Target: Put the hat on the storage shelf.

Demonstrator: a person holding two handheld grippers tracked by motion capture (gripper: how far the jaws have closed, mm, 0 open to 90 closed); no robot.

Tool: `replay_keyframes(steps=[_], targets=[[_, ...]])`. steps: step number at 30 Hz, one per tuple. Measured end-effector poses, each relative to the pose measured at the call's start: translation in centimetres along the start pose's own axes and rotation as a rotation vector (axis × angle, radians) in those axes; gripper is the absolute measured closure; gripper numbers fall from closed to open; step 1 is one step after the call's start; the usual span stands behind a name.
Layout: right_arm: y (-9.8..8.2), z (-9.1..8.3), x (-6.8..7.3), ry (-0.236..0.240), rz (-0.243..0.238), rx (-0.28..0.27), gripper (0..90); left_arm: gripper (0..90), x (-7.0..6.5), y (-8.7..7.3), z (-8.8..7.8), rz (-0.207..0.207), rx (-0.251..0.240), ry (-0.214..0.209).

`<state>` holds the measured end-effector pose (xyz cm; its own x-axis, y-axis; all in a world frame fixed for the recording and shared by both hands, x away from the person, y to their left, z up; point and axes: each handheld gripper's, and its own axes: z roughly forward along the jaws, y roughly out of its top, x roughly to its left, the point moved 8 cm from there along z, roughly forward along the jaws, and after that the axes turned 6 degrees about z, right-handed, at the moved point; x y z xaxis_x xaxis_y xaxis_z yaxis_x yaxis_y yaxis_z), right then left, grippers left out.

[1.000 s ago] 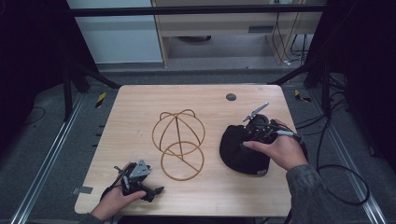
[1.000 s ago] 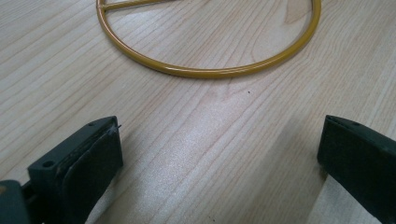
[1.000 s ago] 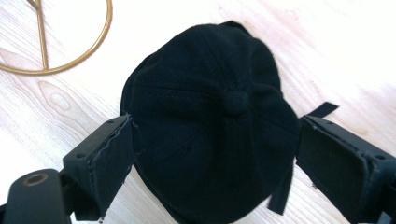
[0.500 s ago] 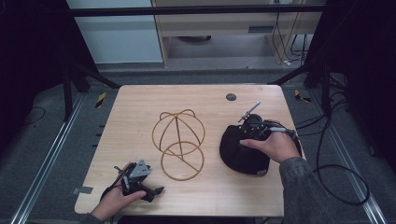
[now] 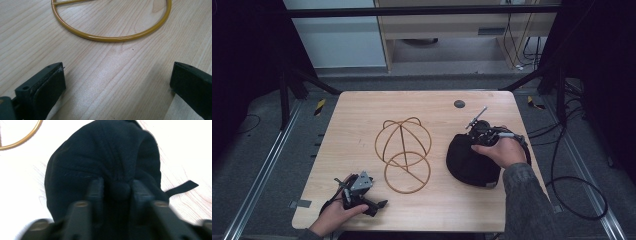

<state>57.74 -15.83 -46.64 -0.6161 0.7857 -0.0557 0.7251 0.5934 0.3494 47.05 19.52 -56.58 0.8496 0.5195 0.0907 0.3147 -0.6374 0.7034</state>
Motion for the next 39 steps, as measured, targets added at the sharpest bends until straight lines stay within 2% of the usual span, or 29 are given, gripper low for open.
replay_keyframes(steps=[1,2,5,8,11,16,17,19,22,23,28,31,39], targets=[[0.0,0.0,0.0,0.0,0.0,0.0,71.4,0.0,0.0,0.0,0.0,0.0,0.0,0.0],[-0.1,-0.1,-0.1,0.0,-0.007,-0.008,75.1,0.0,0.0,0.0,0.0,0.0,0.0,0.0],[-0.1,-0.3,-0.1,-0.001,-0.007,-0.014,75.5,0.0,0.0,0.0,0.0,0.0,0.0,0.0],[-0.3,-1.2,-0.1,0.019,0.012,-0.047,75.7,0.0,0.0,0.0,0.0,0.0,0.0,0.0],[-0.6,-1.6,-0.2,0.015,0.008,-0.063,75.7,0.0,0.0,0.0,0.0,0.001,-0.001,0.002],[-0.9,-4.0,-0.1,0.037,0.031,-0.14,75.9,0.0,0.0,0.0,0.0,-0.003,0.0,0.006],[-0.9,-4.0,-0.1,0.037,0.031,-0.14,75.9,0.0,0.0,0.0,0.0,-0.003,0.0,0.006],[-1.0,-5.3,0.2,0.048,0.037,-0.183,75.9,0.0,0.0,0.0,0.0,-0.004,0.0,0.007],[-1.1,-6.4,0.3,0.05,0.041,-0.226,76.0,0.0,0.0,0.0,0.0,-0.005,0.001,0.007],[-1.1,-6.4,0.3,0.05,0.041,-0.226,76.0,0.0,0.0,0.0,0.0,-0.005,0.001,0.007],[-1.2,-8.8,0.3,0.055,0.051,-0.297,76.0,0.0,0.0,0.1,0.1,-0.004,0.001,0.006],[-1.3,-9.6,0.2,0.063,0.078,-0.318,76.0,0.0,0.0,0.1,0.1,-0.004,0.001,0.007],[-1.4,-11.0,0.6,0.042,0.082,-0.379,76.0,0.0,0.1,0.1,0.1,-0.011,0.0,0.013]])
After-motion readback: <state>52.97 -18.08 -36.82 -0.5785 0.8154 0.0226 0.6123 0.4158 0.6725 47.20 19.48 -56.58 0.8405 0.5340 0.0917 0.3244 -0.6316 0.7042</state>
